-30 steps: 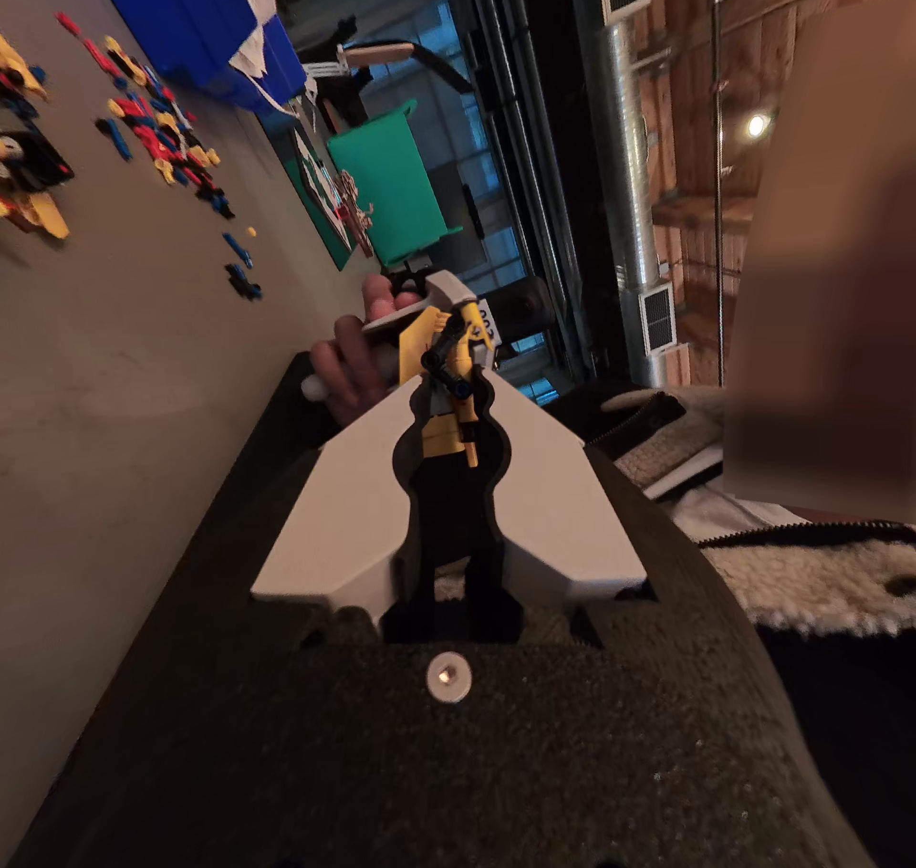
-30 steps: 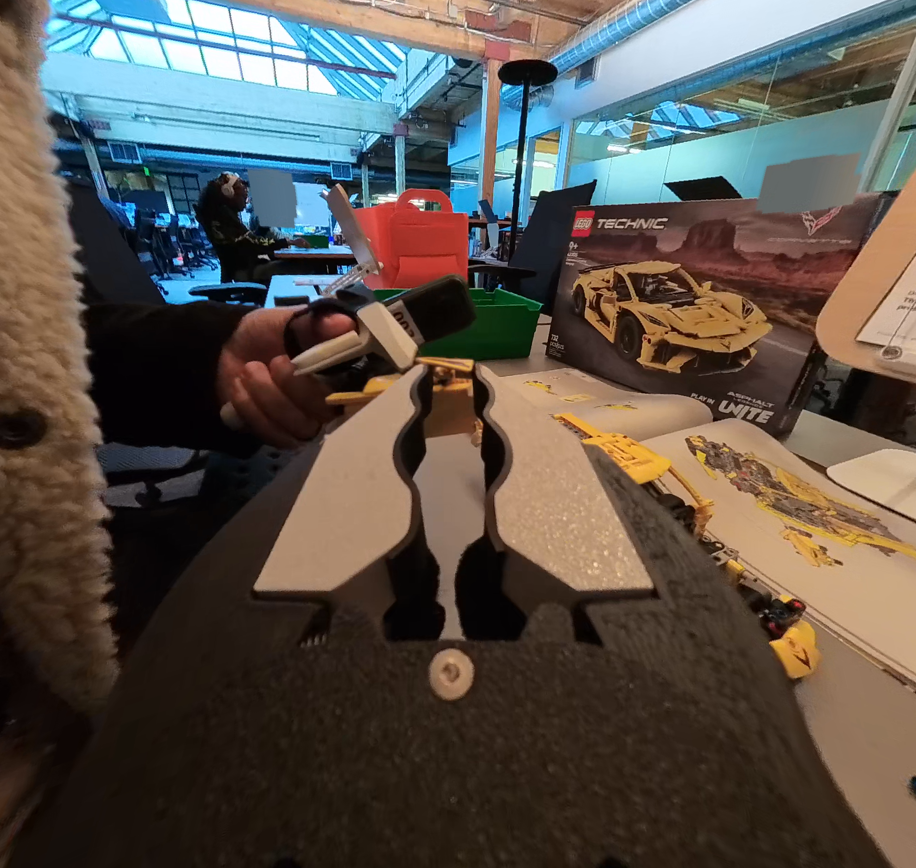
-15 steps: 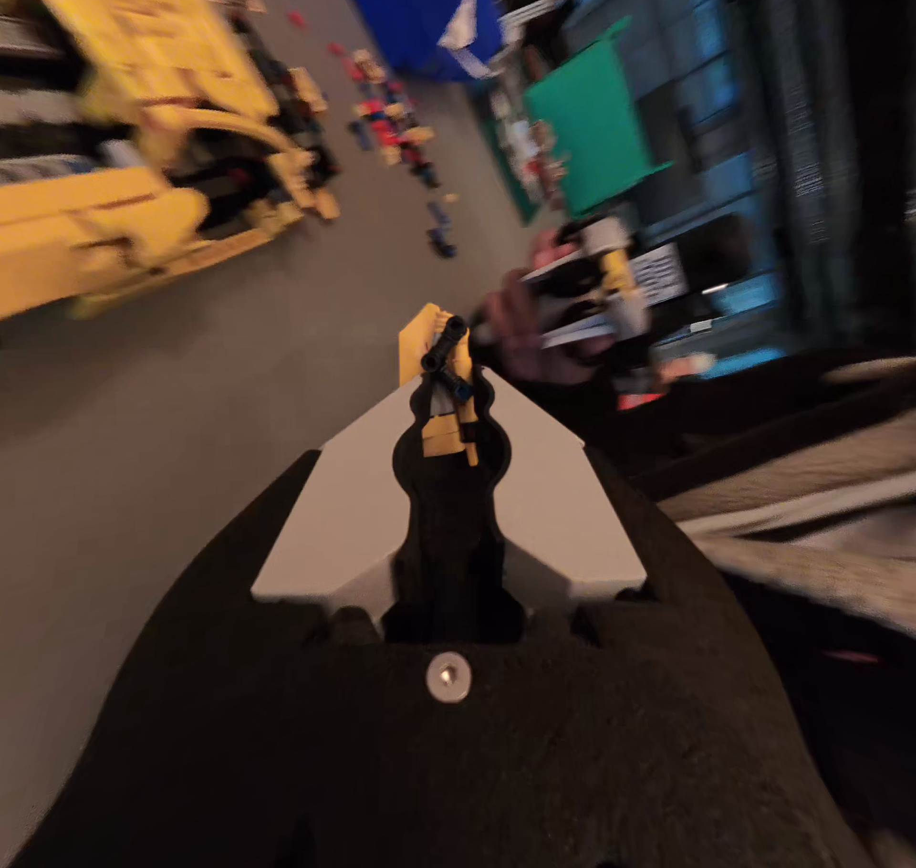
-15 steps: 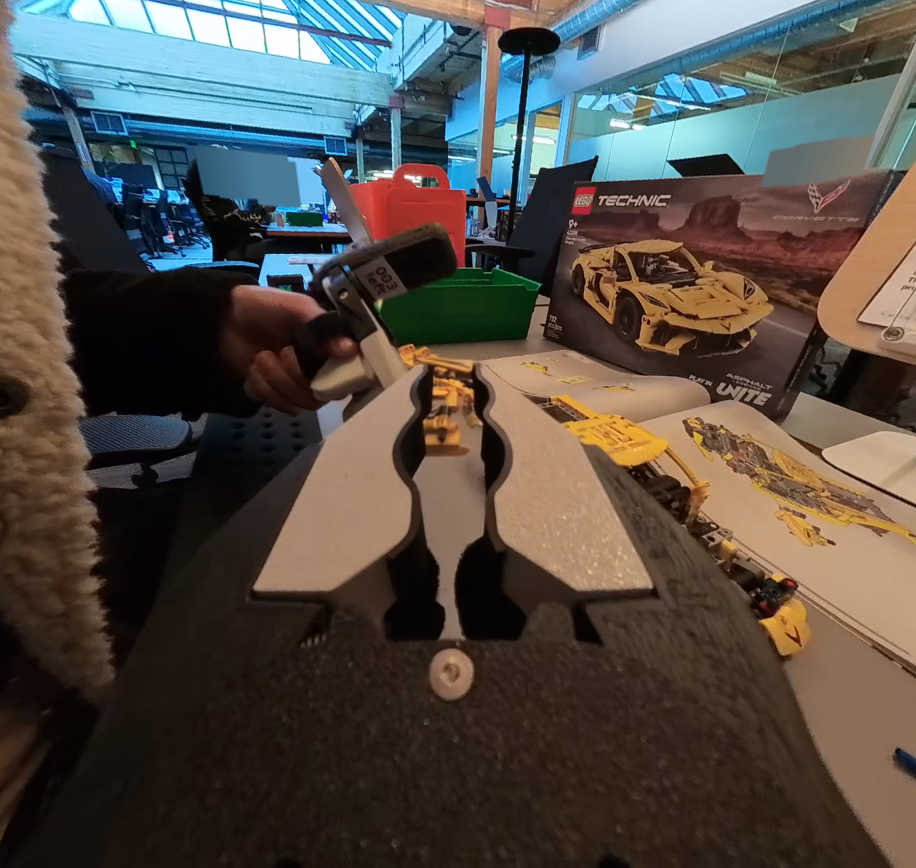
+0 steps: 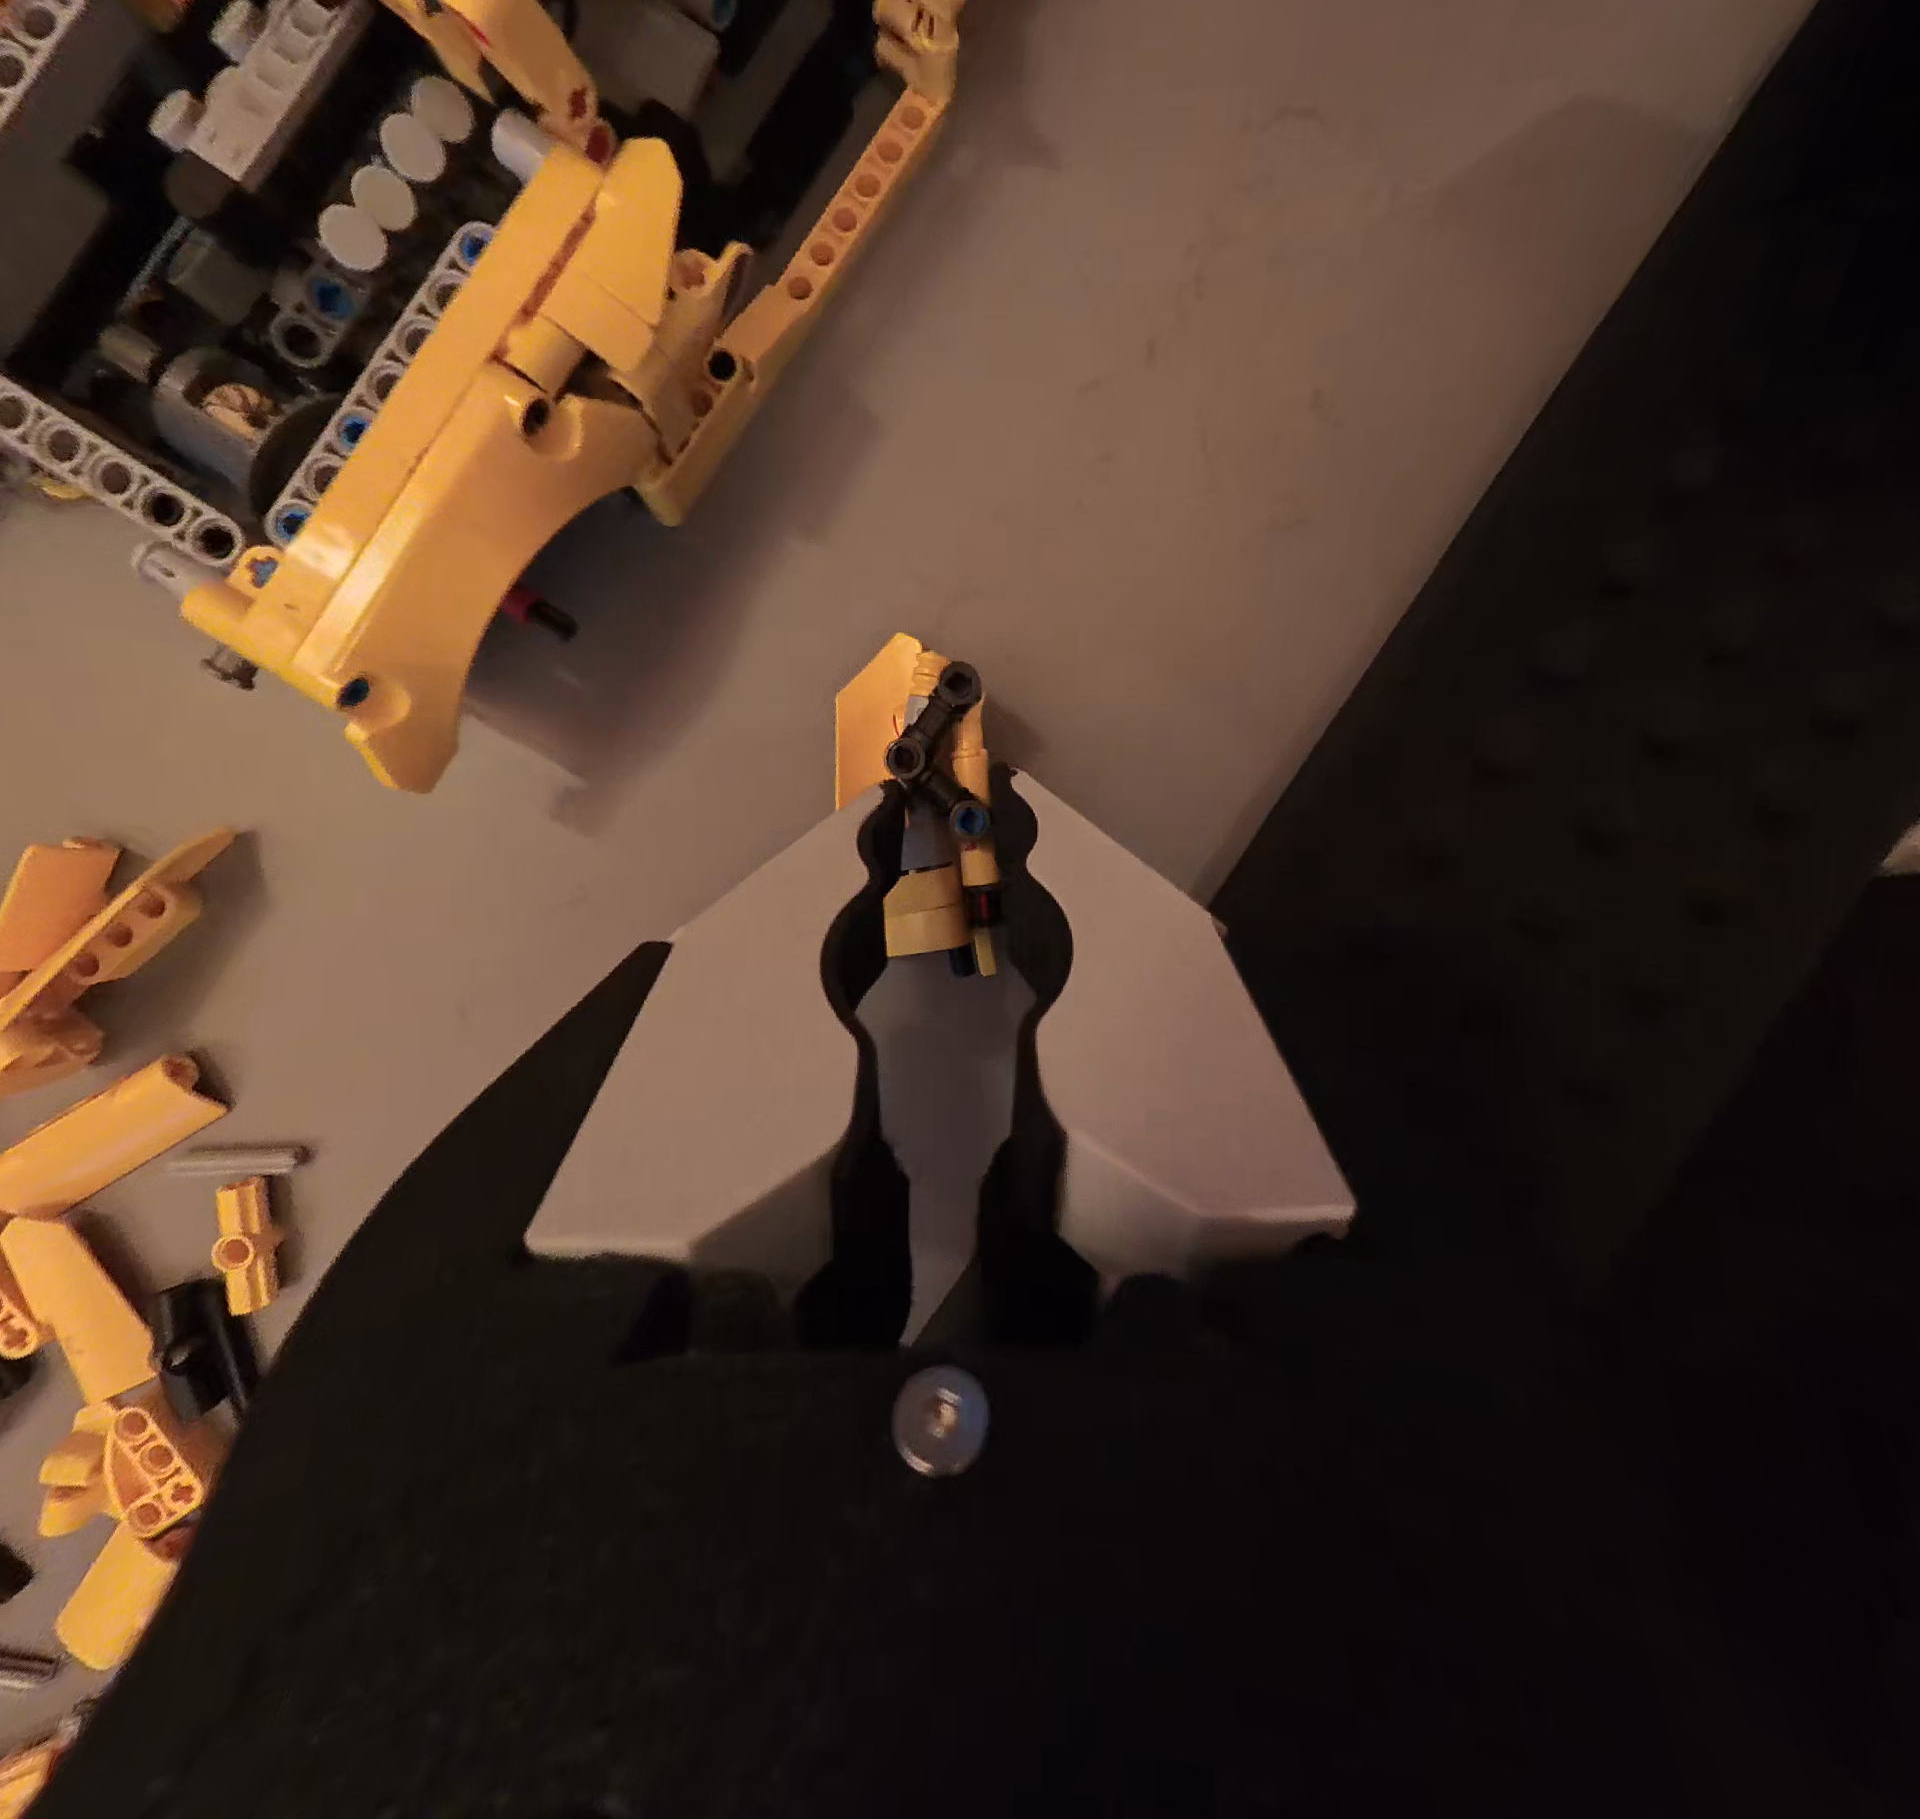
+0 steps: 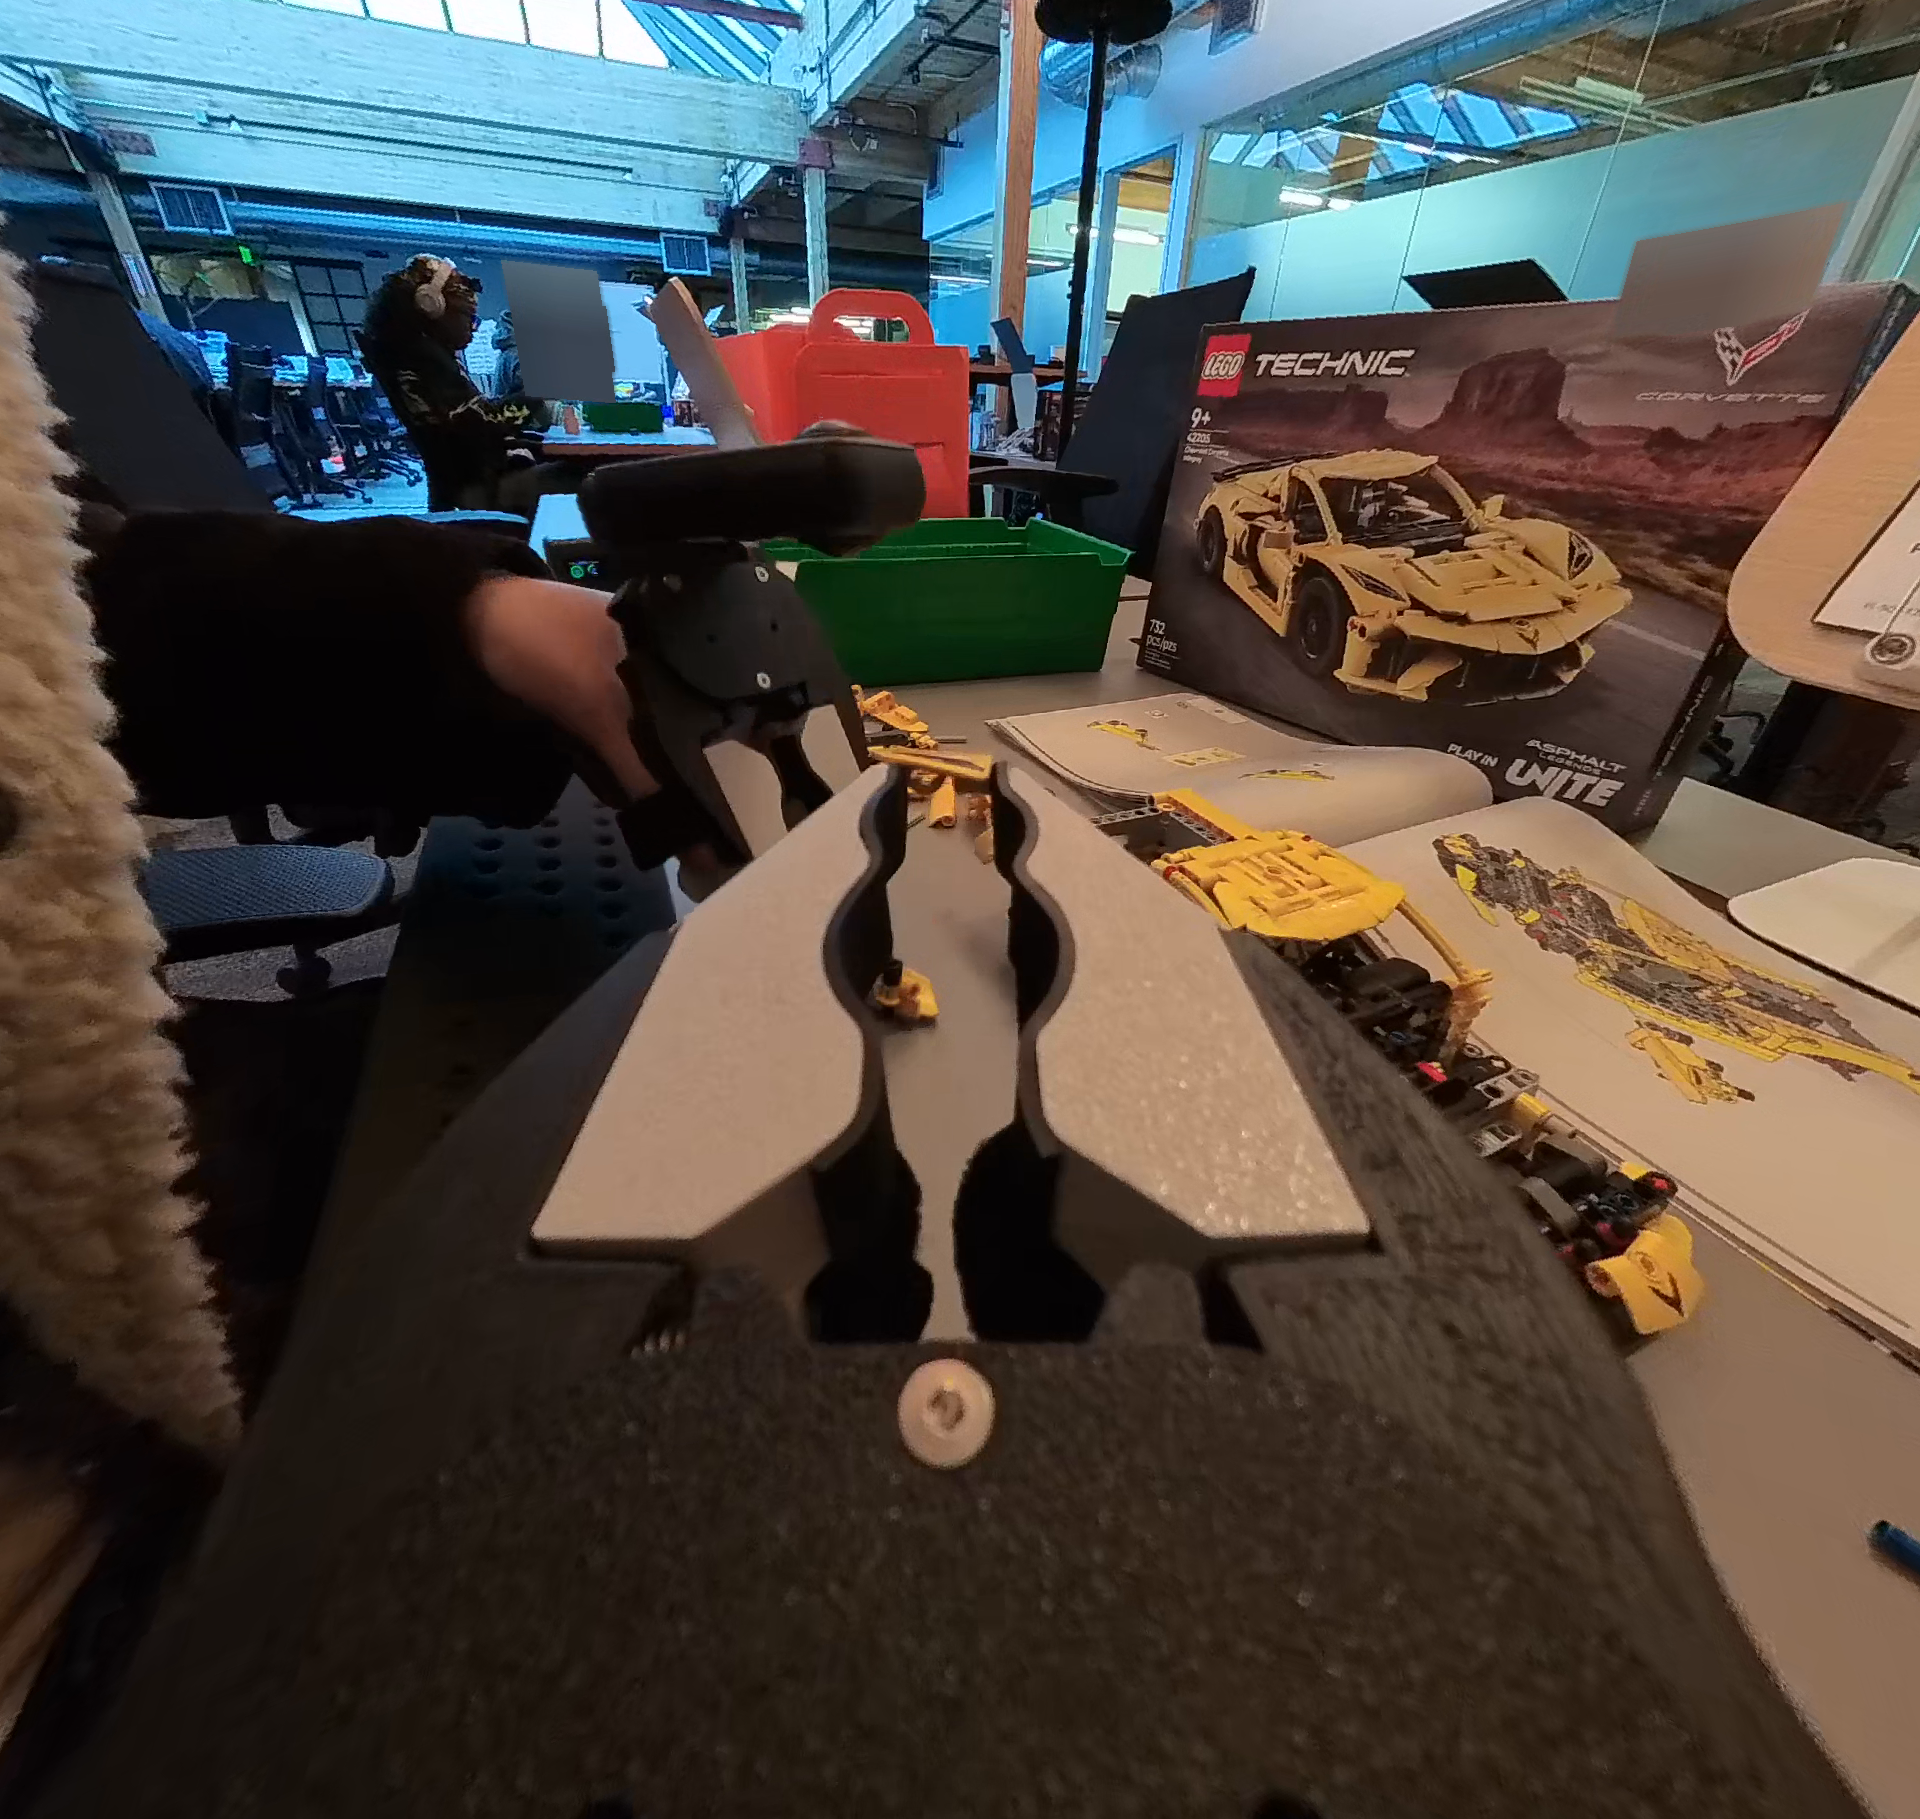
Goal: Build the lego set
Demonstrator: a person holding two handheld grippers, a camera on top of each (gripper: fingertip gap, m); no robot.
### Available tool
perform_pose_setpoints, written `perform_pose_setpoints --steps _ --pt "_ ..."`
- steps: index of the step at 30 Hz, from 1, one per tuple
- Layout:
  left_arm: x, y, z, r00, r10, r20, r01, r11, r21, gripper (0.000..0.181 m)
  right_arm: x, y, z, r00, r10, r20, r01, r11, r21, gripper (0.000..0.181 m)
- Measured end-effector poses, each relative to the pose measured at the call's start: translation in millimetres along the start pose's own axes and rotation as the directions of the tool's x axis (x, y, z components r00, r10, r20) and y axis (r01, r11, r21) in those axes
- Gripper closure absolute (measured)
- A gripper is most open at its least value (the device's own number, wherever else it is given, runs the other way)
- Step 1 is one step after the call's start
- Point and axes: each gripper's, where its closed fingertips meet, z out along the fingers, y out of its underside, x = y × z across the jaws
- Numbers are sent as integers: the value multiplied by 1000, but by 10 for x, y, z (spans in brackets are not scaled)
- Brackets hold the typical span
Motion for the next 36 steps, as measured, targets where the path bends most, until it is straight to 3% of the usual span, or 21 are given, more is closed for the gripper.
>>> perform_pose_setpoints --steps 7,12,18,21,25,27,29,32,34,36 --pt "66 20 46 998 55 17 -54 998 -31 163 2 -2 -13 1000 29 9 -29 1000 5 166" --pt "52 -28 7 988 140 62 -138 990 -43 147 2 6 -16 999 44 14 -44 999 3 167" --pt "41 -120 65 951 304 60 -299 951 -79 149 -2 23 -9 998 58 21 -58 998 -4 166" --pt "91 -74 123 951 309 1 -307 945 -112 163 -1 26 -11 998 60 21 -60 998 -6 166" --pt "201 -255 54 966 253 -56 -253 967 1 166 0 49 2 998 55 22 -55 998 -16 166" --pt "356 -522 -128 969 113 -220 -76 982 172 167 5 50 13 999 29 17 -28 999 -16 167" --pt "486 -818 -392 882 -24 -470 189 933 306 166 18 22 35 1000 4 17 -4 1000 -5 167" --pt "534 -1140 -707 606 -87 -790 528 787 318 166 55 -77 114 999 -6 40 5 999 41 167" --pt "514 -1267 -859 400 -49 -915 660 708 250 167 120 -100 196 999 1 52 -3 999 41 167" --pt "471 -1301 -834 302 -42 -952 700 688 192 166 174 -170 266 993 69 93 -77 993 85 167"
